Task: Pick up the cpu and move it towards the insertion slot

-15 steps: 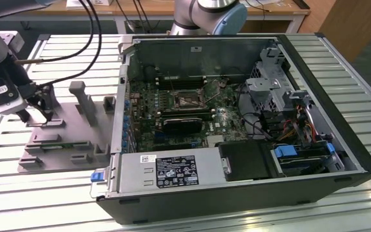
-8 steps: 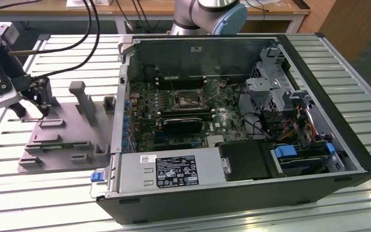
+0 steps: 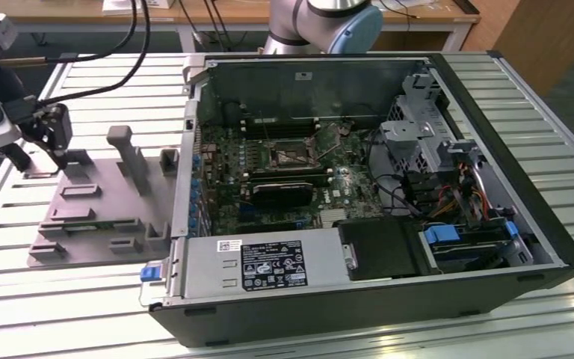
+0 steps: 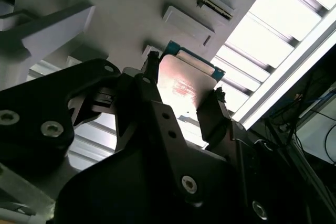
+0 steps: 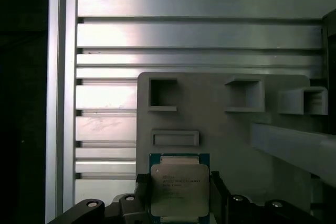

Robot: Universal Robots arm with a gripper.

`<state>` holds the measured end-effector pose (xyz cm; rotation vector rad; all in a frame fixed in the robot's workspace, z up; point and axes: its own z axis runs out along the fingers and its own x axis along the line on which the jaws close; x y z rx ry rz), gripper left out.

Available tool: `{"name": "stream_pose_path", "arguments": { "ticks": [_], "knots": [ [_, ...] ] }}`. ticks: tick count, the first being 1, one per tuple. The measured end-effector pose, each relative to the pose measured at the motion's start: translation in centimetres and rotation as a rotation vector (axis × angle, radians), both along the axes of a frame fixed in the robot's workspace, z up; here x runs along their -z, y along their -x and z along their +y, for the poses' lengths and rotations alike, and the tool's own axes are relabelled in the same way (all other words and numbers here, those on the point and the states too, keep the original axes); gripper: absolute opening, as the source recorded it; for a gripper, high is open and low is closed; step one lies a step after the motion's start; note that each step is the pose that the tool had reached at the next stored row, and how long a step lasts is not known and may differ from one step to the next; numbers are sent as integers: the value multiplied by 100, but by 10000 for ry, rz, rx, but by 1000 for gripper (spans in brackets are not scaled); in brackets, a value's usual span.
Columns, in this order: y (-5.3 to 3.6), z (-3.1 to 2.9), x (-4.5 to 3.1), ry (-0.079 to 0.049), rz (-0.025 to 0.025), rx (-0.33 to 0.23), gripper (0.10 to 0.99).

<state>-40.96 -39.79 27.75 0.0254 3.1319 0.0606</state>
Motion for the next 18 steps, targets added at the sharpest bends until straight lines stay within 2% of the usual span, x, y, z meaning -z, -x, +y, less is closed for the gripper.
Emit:
{"name": "stream_pose_path", "arguments": {
  "ticks": [18],
  "knots": [
    [0,0,-506,4,-12,-1,537]
  ]
}}
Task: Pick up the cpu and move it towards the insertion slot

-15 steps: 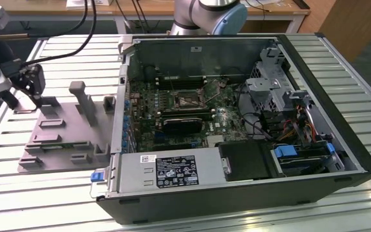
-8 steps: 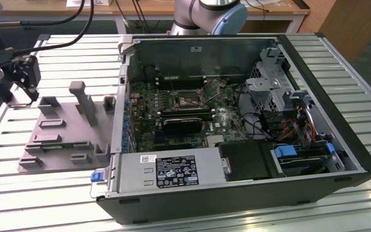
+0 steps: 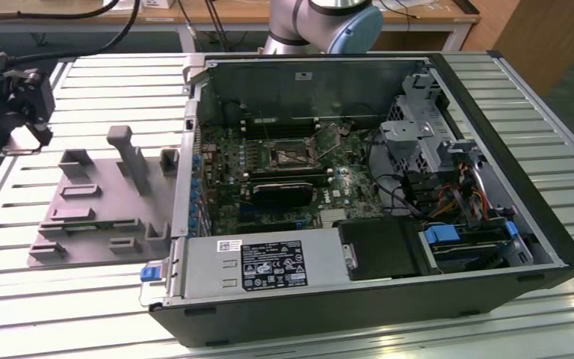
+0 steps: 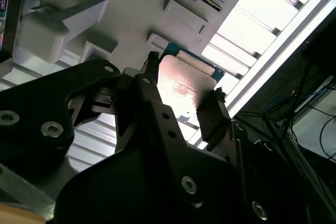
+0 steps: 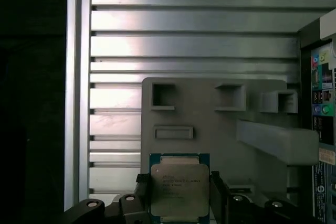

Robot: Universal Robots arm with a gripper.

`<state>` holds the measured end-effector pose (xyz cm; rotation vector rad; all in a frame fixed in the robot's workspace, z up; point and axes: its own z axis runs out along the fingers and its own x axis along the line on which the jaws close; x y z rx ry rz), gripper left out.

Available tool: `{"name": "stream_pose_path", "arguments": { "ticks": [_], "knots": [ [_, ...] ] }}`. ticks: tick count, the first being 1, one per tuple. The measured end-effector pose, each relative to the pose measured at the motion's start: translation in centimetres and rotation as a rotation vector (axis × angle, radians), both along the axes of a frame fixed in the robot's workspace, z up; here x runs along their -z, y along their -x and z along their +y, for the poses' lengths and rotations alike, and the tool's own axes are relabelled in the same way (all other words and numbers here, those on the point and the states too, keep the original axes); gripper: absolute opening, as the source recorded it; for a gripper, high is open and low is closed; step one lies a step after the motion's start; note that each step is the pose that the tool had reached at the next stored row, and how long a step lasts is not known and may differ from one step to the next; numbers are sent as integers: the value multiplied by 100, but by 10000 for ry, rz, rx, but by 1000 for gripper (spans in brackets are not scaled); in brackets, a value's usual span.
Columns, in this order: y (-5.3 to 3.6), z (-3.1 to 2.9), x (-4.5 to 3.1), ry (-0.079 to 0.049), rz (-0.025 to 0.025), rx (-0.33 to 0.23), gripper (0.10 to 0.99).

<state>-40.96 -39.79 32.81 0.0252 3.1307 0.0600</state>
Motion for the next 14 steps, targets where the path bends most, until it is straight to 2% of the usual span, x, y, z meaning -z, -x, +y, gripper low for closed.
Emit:
{"name": "stream_pose_path", "arguments": {
  "ticks": [14],
  "knots": [
    [0,0,-456,0,-43,1,537]
  ]
}}
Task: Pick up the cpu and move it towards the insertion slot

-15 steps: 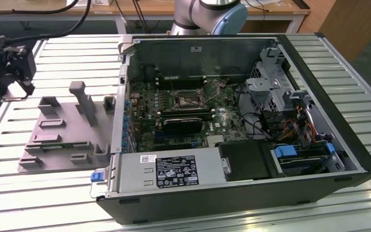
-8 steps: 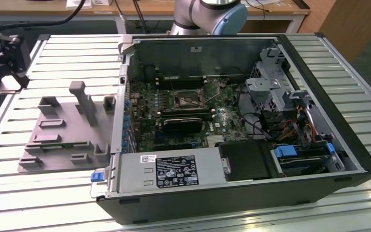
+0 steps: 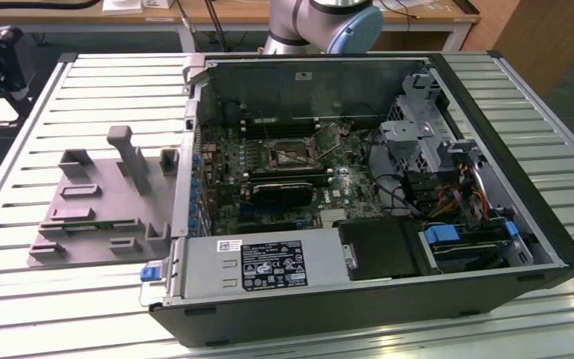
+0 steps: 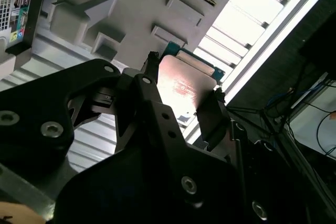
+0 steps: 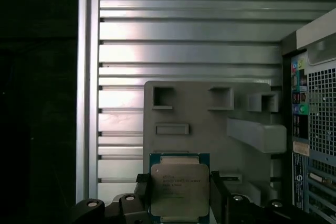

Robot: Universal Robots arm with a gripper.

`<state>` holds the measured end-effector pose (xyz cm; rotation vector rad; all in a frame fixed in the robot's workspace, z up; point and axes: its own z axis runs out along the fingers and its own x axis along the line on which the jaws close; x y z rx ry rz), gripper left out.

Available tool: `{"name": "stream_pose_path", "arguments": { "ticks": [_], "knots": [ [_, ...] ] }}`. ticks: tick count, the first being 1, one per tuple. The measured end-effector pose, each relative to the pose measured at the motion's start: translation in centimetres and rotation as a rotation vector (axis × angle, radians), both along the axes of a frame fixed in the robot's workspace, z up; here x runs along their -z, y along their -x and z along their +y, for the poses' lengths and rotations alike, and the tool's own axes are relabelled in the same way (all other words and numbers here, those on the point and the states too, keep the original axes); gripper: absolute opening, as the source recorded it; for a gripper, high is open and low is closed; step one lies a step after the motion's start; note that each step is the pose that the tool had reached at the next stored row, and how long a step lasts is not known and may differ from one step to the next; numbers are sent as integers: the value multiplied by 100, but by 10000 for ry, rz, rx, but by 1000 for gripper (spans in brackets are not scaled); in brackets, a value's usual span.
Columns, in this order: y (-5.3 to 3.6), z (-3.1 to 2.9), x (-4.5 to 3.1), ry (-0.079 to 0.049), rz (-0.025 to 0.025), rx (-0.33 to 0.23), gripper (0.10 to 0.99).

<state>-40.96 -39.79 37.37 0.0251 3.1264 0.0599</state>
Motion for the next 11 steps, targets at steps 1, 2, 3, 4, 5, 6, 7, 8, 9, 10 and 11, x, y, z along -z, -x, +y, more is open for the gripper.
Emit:
{"name": "stream_pose_path", "arguments": {
  "ticks": [1,2,3,4,5,6,7,8,9,10,11],
  "knots": [
    [0,0,-29,1,-2,0,537],
    [0,0,-52,1,-6,0,537],
    [0,0,-74,0,-10,0,537],
    [0,0,-95,0,-13,0,537],
    [0,0,-118,0,-15,0,537],
    [0,0,-137,1,-17,0,537],
    [0,0,-151,0,-20,0,537],
    [0,0,-160,0,-22,0,537],
    [0,0,-160,-1,-23,0,537],
    [0,0,-160,-1,-23,0,537],
    [0,0,-160,-1,-23,0,537]
  ]
}}
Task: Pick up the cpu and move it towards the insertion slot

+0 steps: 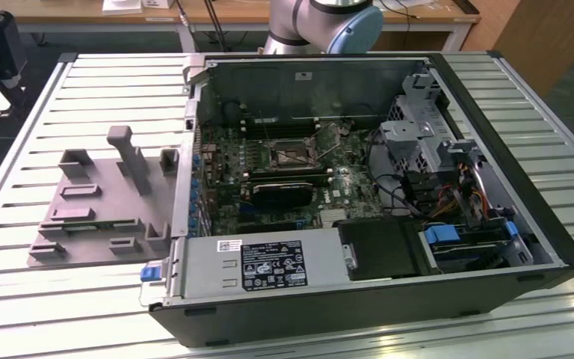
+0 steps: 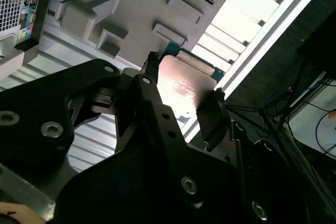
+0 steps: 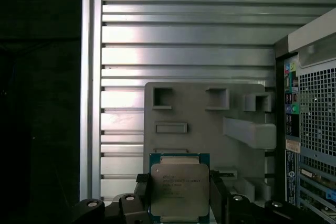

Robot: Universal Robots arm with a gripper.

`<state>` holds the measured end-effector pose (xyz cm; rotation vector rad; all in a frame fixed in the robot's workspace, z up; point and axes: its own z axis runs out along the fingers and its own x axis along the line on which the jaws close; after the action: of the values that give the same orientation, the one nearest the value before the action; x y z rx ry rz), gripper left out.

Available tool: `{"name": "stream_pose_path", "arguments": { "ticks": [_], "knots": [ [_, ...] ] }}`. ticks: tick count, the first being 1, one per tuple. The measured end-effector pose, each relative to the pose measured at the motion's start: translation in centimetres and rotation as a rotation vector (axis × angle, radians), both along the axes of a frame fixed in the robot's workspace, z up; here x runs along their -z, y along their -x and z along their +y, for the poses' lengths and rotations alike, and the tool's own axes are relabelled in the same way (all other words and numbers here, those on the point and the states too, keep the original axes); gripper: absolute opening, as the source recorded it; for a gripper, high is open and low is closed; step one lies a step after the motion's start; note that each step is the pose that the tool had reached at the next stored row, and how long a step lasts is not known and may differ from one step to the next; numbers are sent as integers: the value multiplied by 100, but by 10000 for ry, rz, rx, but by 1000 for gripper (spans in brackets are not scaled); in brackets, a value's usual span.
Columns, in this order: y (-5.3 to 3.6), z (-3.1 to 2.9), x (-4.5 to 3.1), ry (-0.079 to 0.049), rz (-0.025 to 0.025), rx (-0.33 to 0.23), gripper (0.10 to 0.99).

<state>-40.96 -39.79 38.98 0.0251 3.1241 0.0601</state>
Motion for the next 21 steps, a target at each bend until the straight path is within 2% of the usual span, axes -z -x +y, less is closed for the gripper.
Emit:
{"name": "stream_pose_path", "arguments": {
  "ticks": [8,11,16,21],
  "knots": [
    [-1,0,-2,2,2,0,537],
    [-29,0,-2,1,2,0,537],
    [-150,0,-2,2,7,0,537],
    [-326,0,-3,2,21,0,537]
  ]
}}
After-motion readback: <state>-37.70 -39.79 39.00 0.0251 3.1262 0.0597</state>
